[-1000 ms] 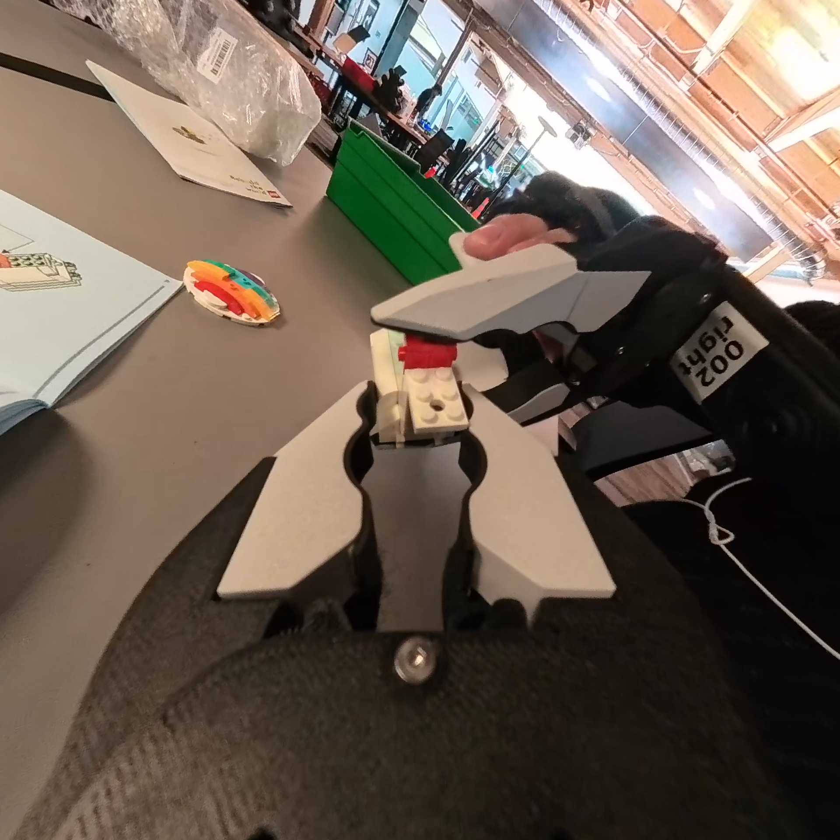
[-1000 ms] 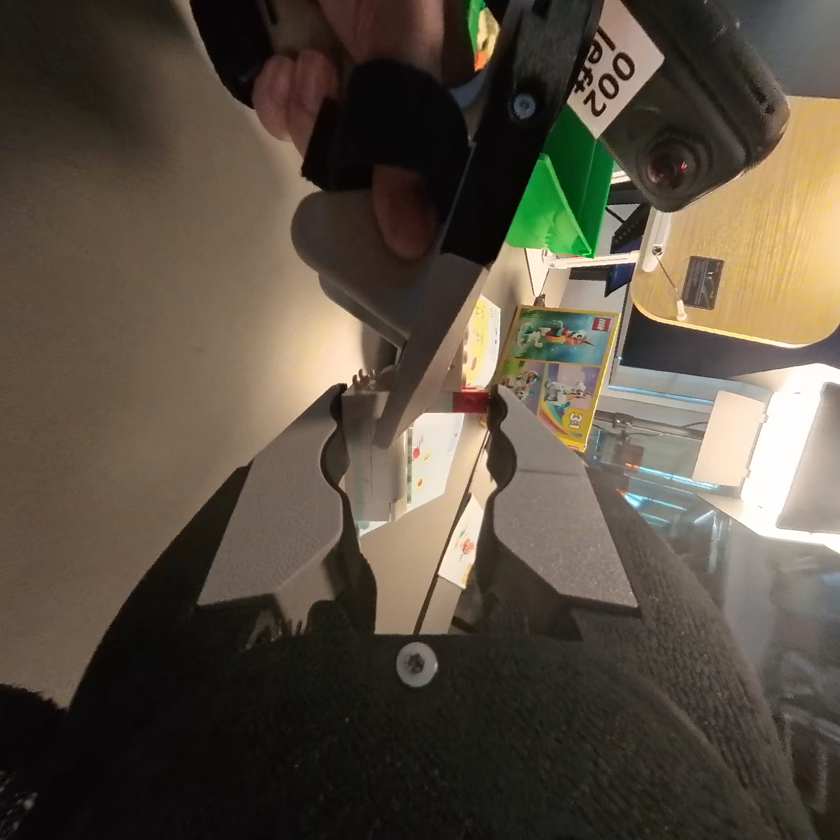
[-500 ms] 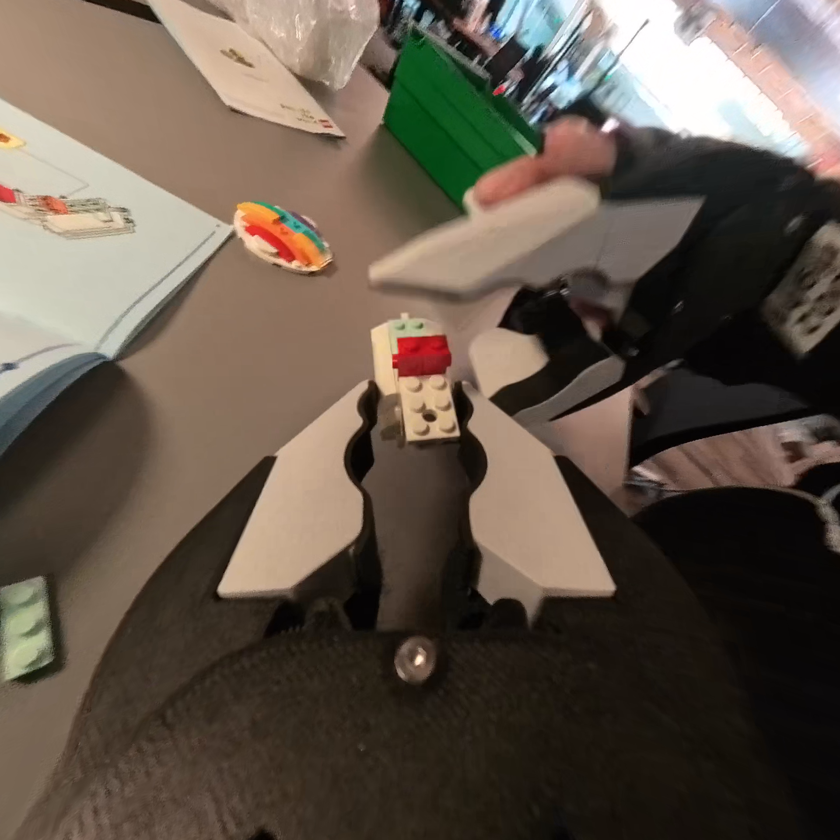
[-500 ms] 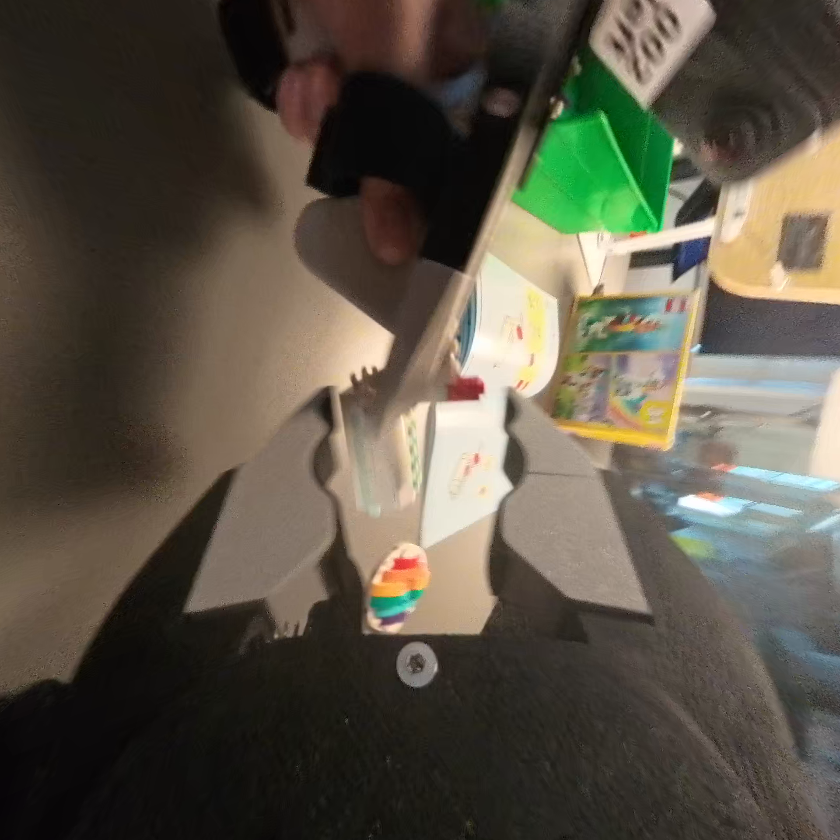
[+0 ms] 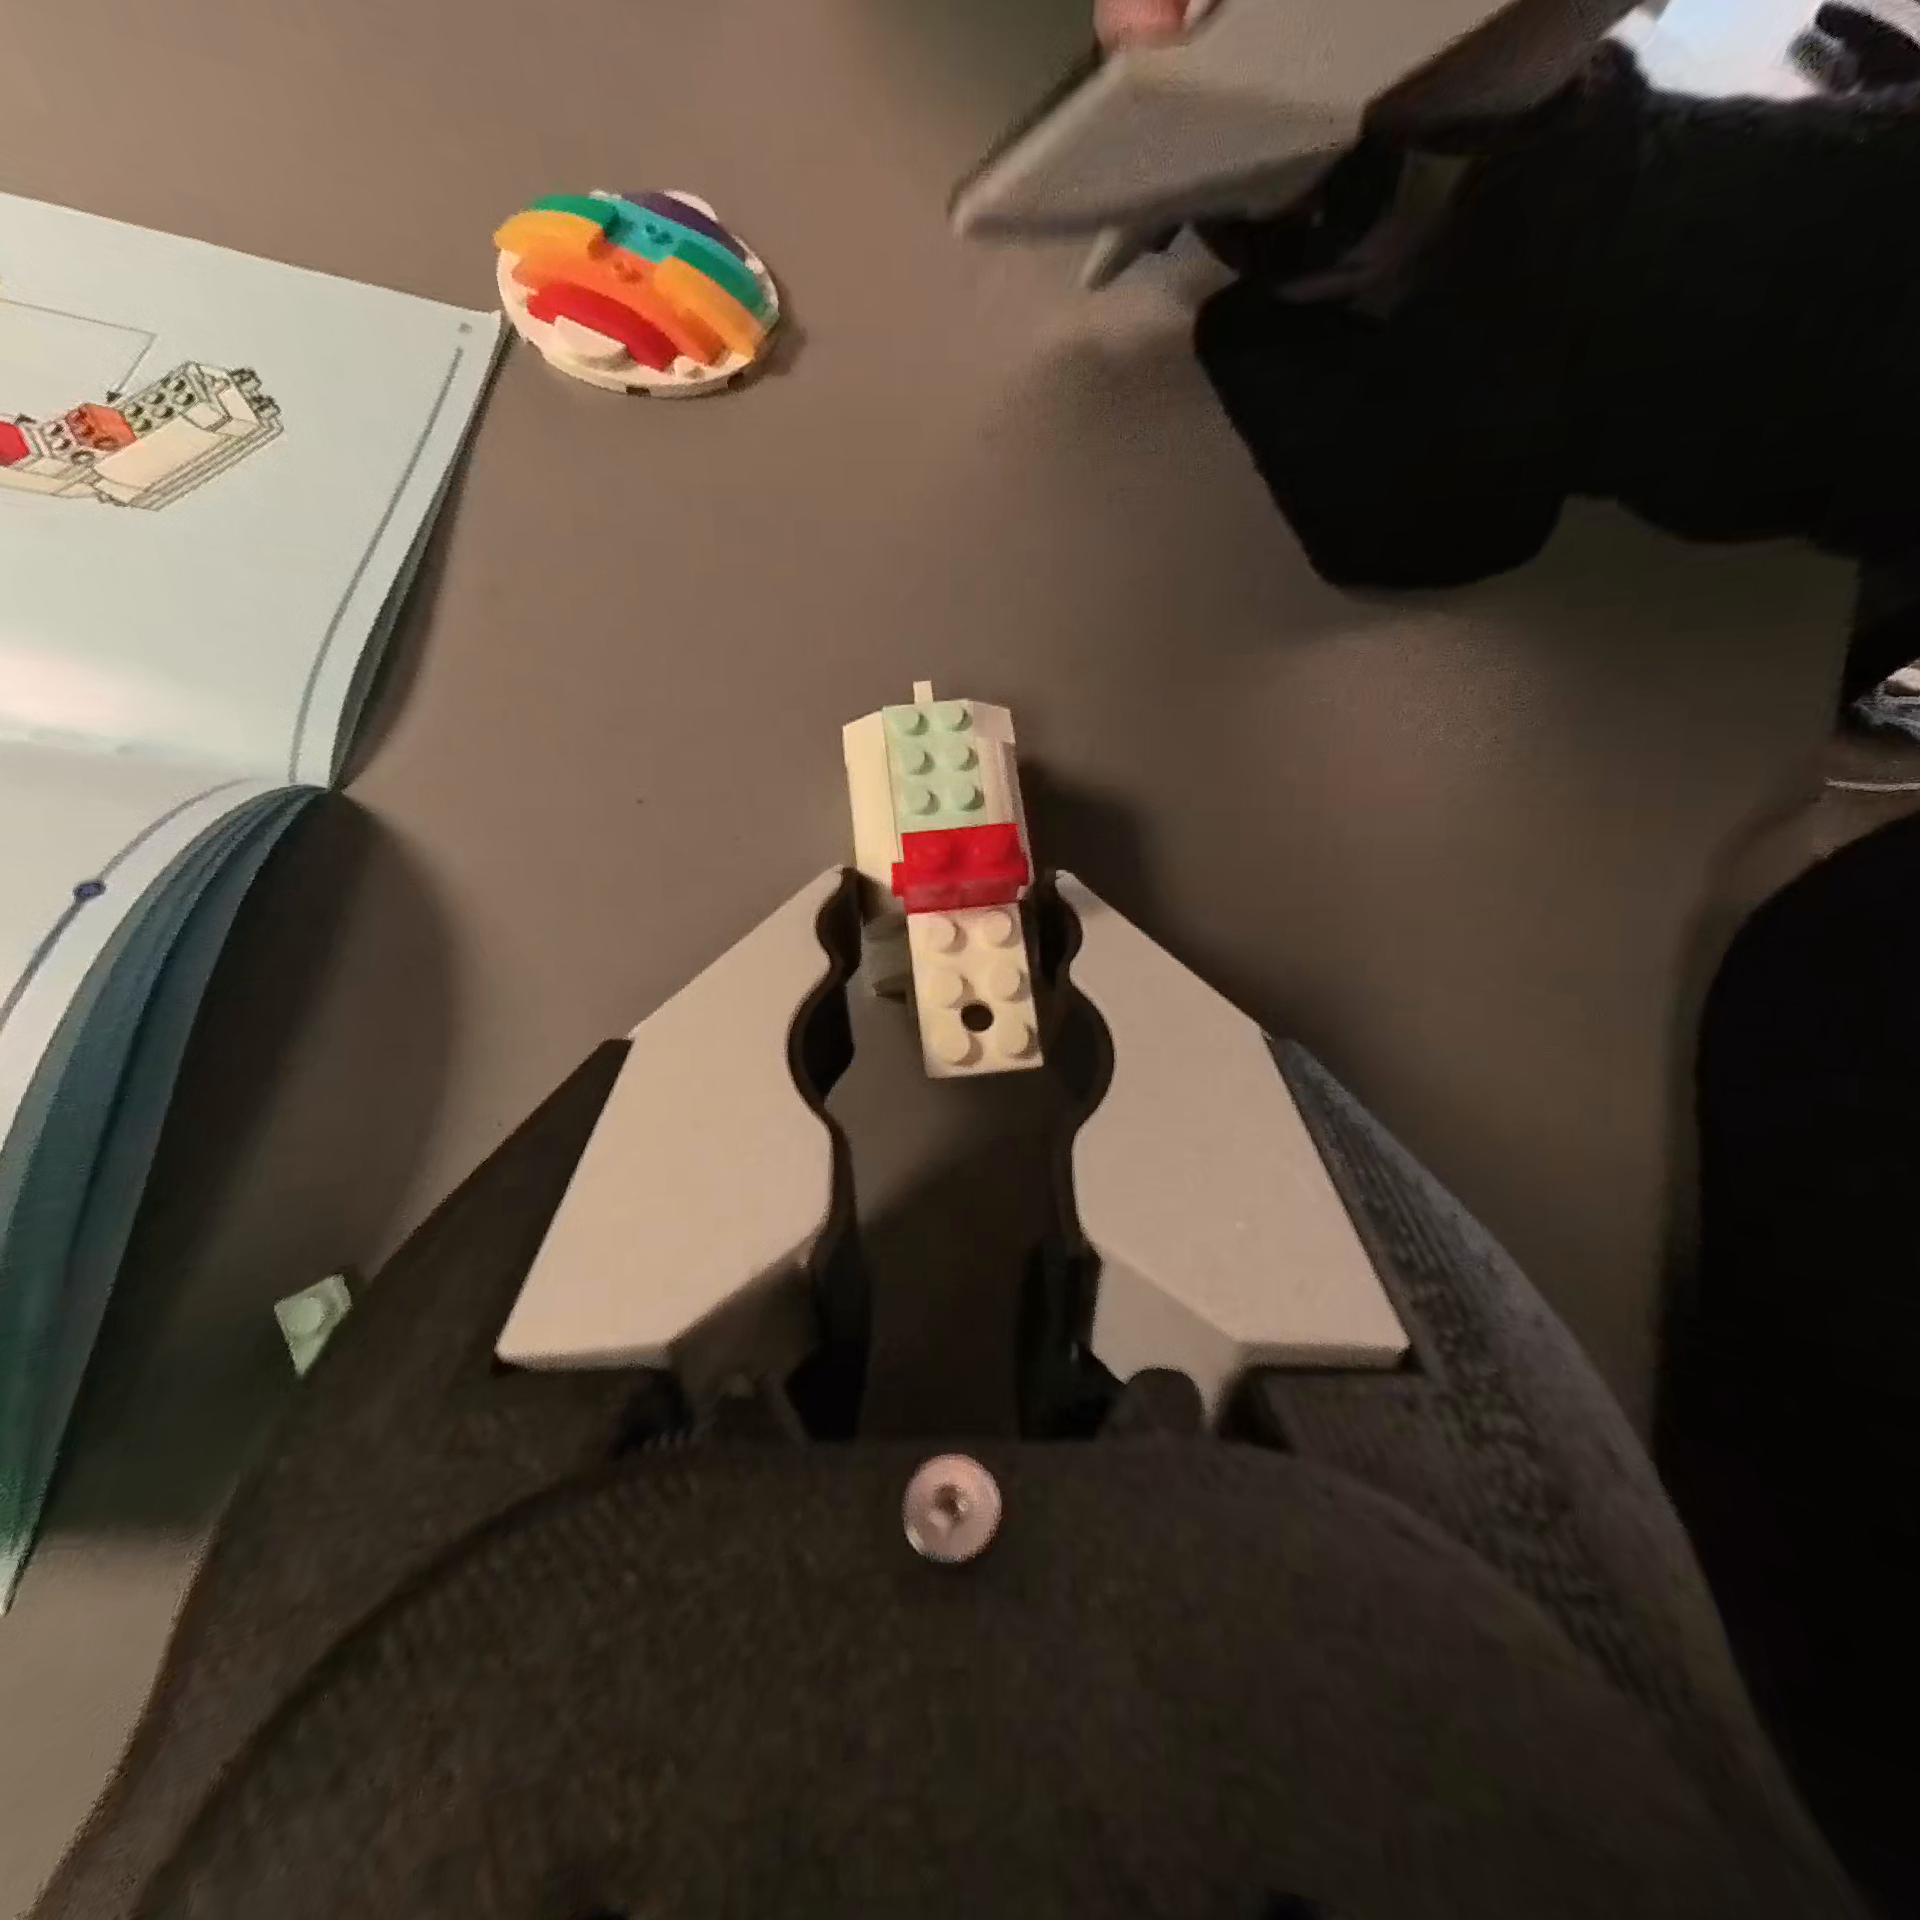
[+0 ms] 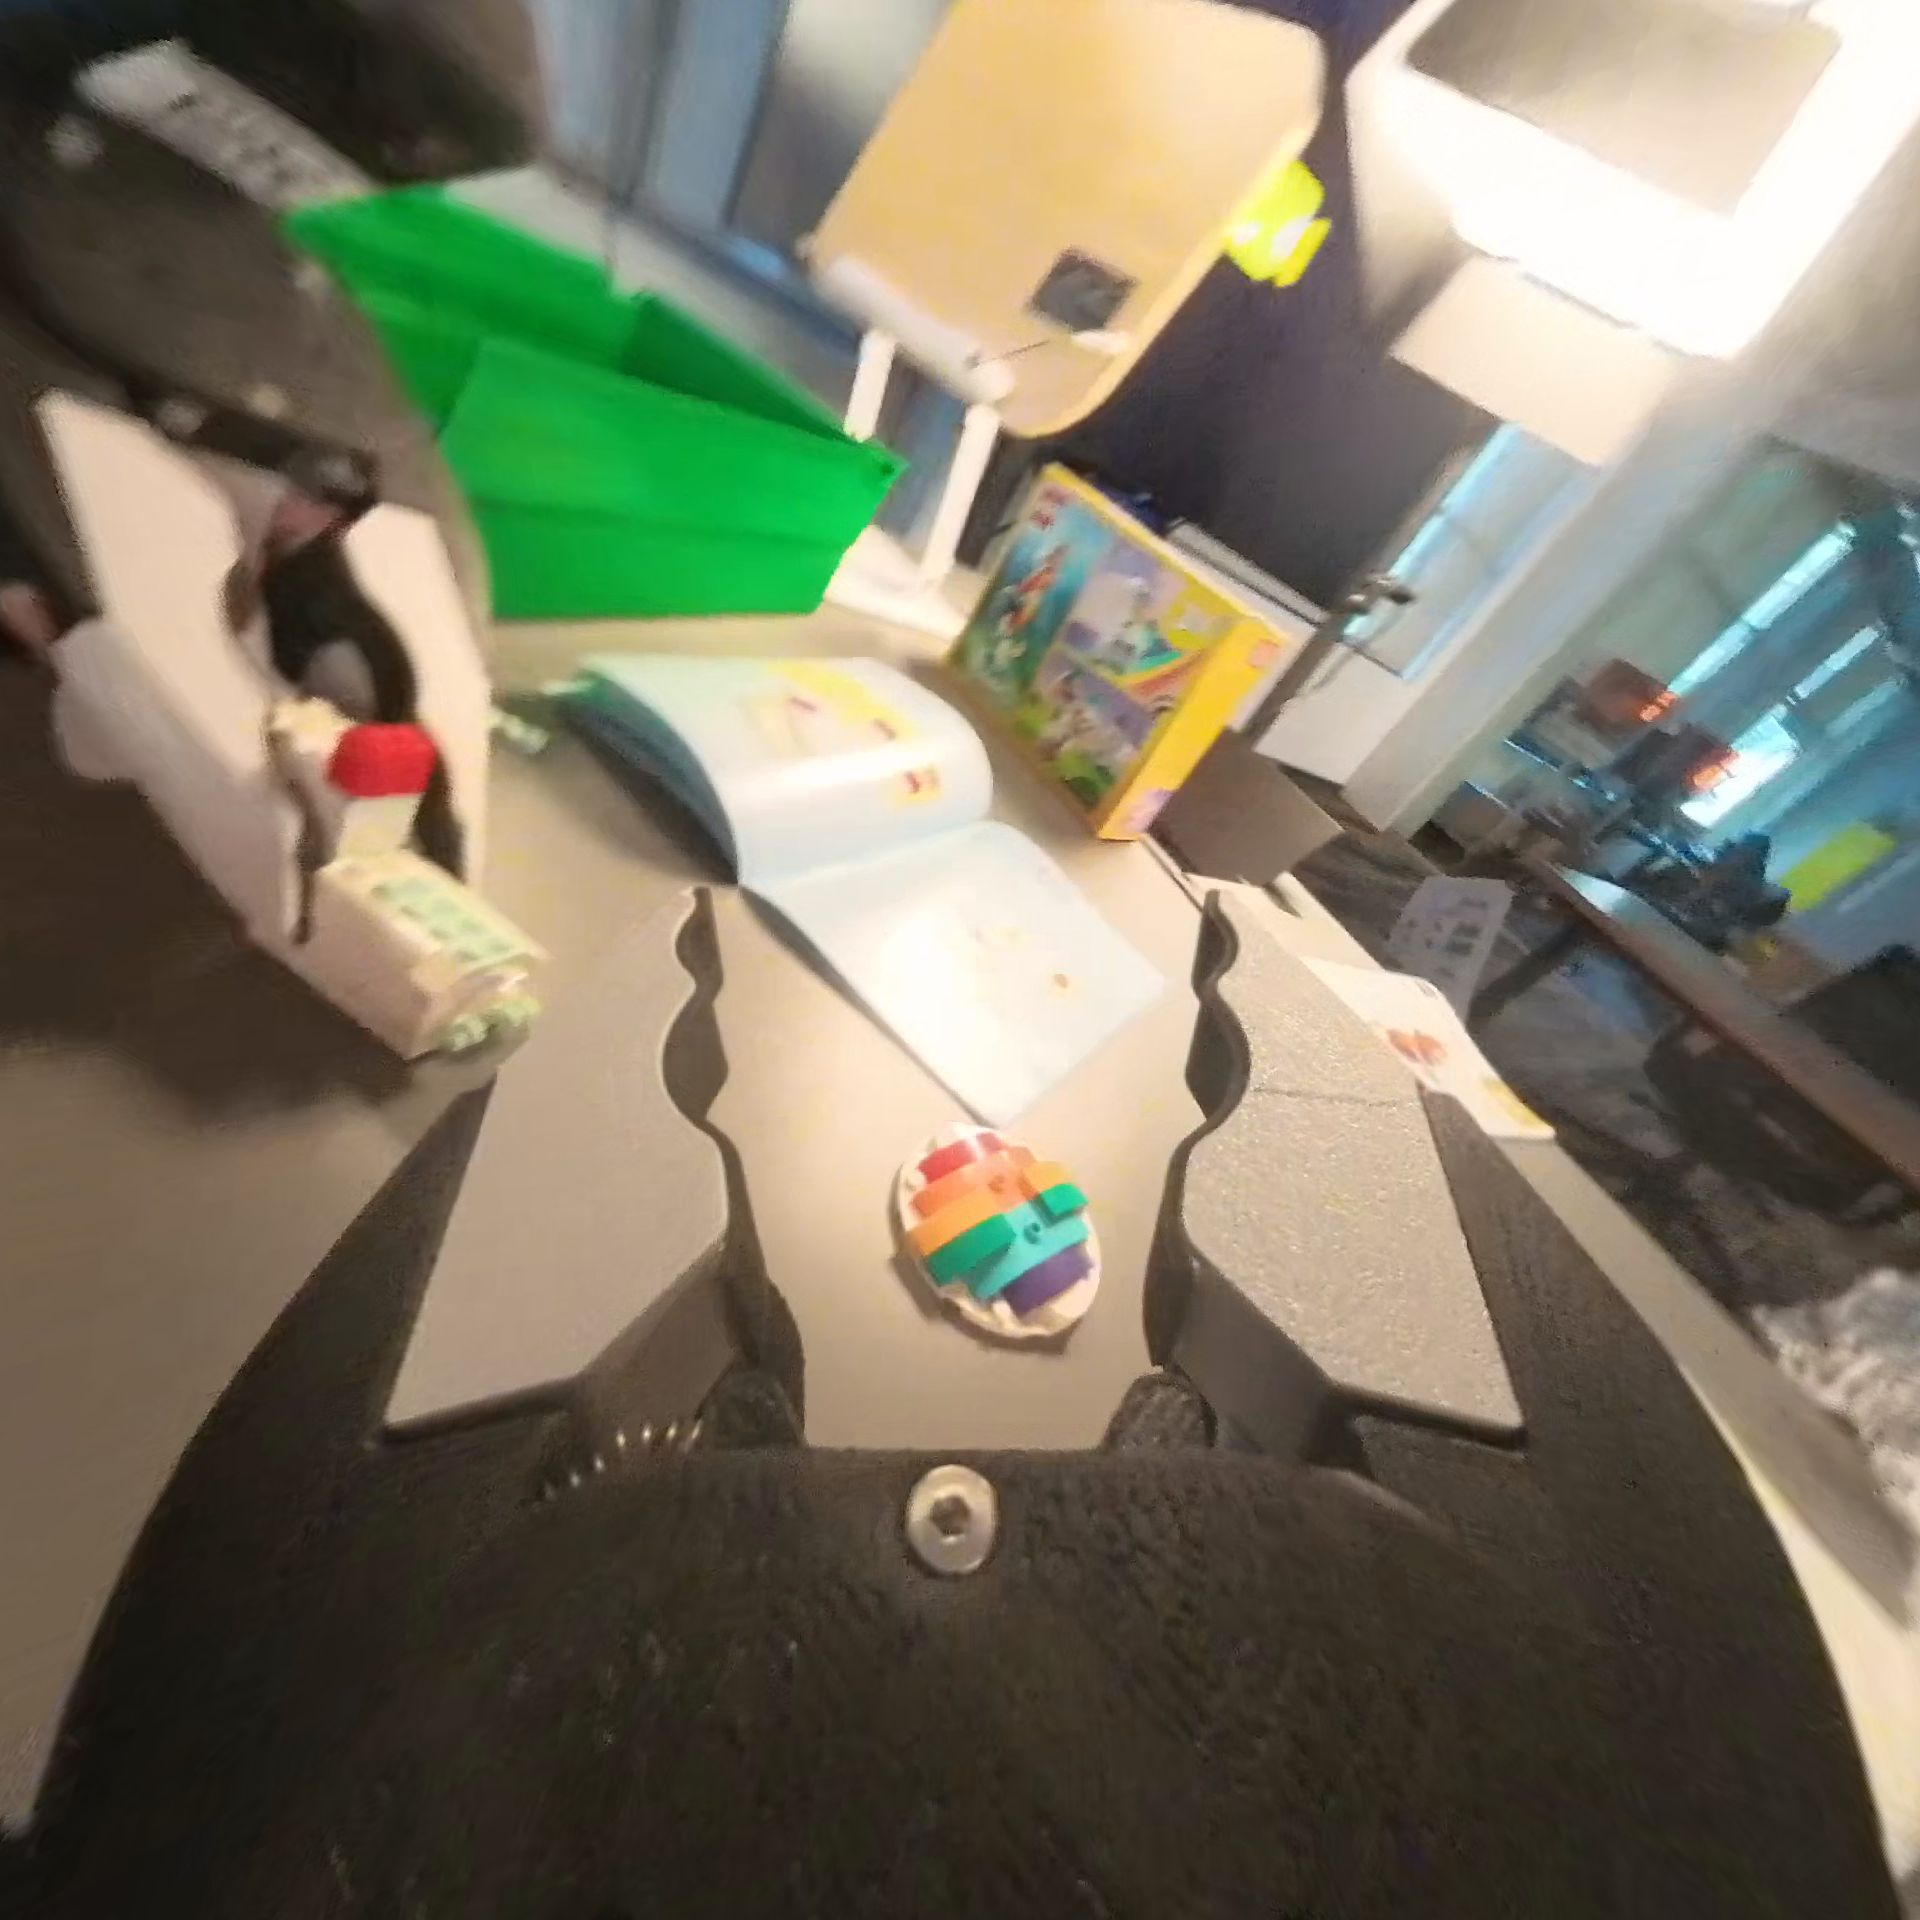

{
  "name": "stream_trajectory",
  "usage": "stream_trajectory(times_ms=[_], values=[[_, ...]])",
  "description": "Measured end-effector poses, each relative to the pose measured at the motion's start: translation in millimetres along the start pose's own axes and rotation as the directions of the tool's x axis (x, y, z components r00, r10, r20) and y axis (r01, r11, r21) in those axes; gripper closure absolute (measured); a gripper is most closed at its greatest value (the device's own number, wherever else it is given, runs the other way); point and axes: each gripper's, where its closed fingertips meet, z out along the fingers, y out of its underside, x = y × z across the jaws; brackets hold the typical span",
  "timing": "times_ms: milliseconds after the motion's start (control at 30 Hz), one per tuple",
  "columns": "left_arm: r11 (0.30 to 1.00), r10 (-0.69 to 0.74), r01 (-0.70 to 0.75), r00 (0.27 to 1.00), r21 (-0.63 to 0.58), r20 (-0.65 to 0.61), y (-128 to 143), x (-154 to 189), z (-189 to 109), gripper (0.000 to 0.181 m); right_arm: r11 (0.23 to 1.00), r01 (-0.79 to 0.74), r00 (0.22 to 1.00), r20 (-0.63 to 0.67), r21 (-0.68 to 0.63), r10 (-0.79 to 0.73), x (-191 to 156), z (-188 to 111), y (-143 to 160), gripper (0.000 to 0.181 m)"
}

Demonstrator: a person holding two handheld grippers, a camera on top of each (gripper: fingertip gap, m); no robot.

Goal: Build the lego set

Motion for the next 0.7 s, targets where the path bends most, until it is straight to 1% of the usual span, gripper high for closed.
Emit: stream_trajectory(times_ms=[33,67,167,200,333,433,600,700], values=[[1.000,-0.004,0.004,1.000,-0.009,0.012,0.9,-1.9,-0.7,0.147,0.998,-0.049,0.998,-0.024,0.025,0.050,7.1,-2.0,1.2,0.091],[1.000,-0.005,0.005,1.000,-0.007,0.023,1.6,-3.4,-1.9,0.137,0.995,-0.090,0.995,-0.029,0.040,0.091,11.3,-4.1,1.9,0.092],[0.999,-0.038,0.036,0.998,0.034,0.042,2.4,-2.0,-12.1,0.116,0.983,-0.163,0.985,-0.047,0.080,0.167,21.1,-10.8,1.2,0.093],[0.997,-0.047,0.043,0.997,0.057,0.055,2.7,-0.9,-18.0,0.113,0.980,-0.178,0.981,-0.057,0.094,0.184,24.0,-13.1,0.7,0.094],[0.987,-0.089,0.070,0.988,0.145,0.124,8.6,-0.5,-42.0,0.115,0.979,-0.168,0.979,-0.092,0.115,0.179,30.2,-18.0,-0.1,0.100],[0.977,-0.116,0.091,0.985,0.193,0.124,6.2,-0.8,-45.3,0.120,0.980,-0.165,0.981,-0.088,0.110,0.175,28.9,-15.8,1.2,0.102],[0.989,-0.068,0.045,0.985,0.142,0.161,3.1,-10.1,-32.3,0.125,0.982,-0.163,0.981,-0.088,0.094,0.171,28.5,-15.1,4.3,0.105],[0.996,-0.048,0.026,0.963,0.086,0.267,6.4,-28.7,-30.1,0.132,0.981,-0.170,0.980,-0.091,0.096,0.179,29.5,-16.3,4.8,0.107]])
